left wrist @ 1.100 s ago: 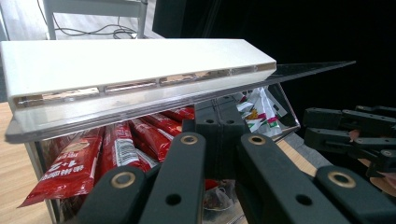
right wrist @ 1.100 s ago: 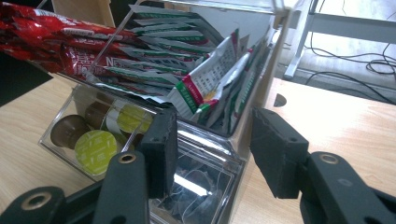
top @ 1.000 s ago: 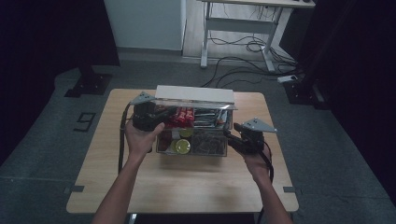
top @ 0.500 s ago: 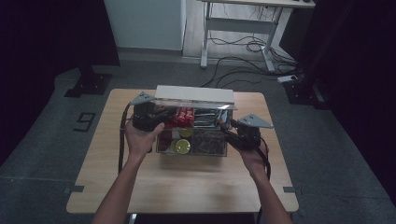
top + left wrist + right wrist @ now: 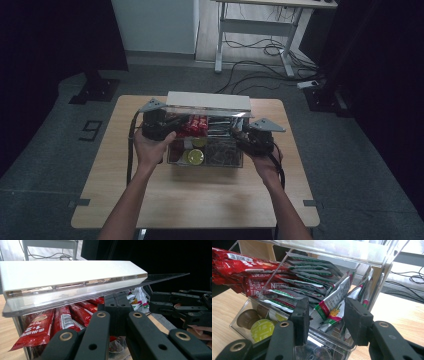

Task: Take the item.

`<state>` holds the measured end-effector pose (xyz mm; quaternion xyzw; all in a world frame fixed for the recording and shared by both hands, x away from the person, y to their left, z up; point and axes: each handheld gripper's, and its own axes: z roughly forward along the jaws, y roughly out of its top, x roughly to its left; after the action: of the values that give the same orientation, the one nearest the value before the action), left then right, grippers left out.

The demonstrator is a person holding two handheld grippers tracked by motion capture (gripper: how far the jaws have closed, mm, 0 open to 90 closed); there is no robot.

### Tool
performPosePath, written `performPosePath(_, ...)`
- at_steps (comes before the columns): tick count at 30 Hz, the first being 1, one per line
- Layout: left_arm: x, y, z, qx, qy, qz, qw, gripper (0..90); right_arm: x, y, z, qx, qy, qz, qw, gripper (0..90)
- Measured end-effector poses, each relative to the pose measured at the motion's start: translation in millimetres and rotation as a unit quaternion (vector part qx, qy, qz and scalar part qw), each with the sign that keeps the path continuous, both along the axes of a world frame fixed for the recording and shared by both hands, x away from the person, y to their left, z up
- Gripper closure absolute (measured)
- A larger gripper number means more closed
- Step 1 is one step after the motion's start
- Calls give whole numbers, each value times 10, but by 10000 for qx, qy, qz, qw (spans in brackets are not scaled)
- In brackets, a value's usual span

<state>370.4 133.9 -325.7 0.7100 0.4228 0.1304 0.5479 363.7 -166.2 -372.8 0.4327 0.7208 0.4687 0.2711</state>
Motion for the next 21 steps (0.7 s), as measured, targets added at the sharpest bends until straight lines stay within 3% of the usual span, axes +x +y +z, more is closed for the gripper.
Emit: performPosePath(21,-6,7,-2,-14,-9,-14,10000,900,85,152,4,-159,-30,-4,9999,557)
